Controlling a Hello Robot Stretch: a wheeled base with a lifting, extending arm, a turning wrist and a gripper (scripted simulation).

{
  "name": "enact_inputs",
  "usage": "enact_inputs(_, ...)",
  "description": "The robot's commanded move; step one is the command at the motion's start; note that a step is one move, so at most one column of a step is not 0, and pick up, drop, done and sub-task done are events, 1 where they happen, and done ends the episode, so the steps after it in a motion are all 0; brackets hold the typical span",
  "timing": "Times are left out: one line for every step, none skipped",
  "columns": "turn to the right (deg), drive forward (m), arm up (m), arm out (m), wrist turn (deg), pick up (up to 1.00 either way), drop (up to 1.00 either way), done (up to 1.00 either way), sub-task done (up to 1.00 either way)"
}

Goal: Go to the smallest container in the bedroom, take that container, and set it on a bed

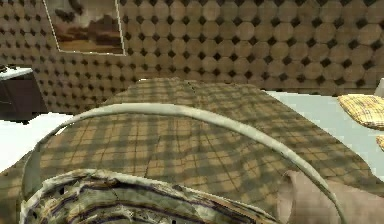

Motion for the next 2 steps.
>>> enact_inputs(30.0,0.00,0.00,0.00,0.0,0.00,0.00,0.00,0.00)
enact_inputs(-21.0,0.00,0.00,0.00,0.0,0.00,0.00,0.00,0.00)
